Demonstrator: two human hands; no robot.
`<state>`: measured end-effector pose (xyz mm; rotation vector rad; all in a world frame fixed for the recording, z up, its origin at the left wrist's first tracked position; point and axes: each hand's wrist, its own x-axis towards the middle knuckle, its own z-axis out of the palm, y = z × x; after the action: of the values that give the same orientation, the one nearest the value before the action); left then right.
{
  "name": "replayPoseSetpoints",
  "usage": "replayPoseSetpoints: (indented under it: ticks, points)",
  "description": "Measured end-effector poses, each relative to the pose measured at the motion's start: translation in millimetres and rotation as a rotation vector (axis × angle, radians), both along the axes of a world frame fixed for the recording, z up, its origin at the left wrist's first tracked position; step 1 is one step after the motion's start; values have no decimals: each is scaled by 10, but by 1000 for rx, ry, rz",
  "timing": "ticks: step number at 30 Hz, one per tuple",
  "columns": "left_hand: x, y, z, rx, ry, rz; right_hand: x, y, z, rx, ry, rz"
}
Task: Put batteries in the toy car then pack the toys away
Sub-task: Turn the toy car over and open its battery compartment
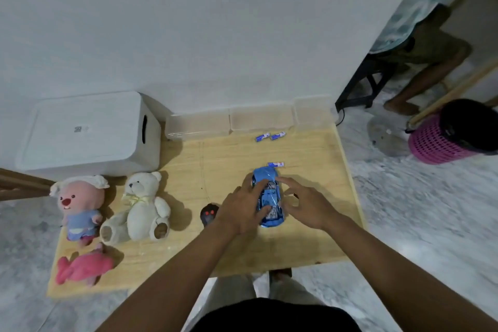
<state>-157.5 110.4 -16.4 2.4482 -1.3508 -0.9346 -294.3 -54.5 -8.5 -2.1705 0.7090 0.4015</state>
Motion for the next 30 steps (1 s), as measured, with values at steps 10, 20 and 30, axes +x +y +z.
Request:
replayPoseSetpoints:
  ticks: [10,20,30]
  points:
    - [-247,47,-13,-63,75,140,-104,37,-117,331,-111,-197]
    - [-469,155,340,-468,471,605,-177,34,349,443,-340,-281]
    - [-566,128,590,-535,604,623,-233,32,547,641,-280,-337]
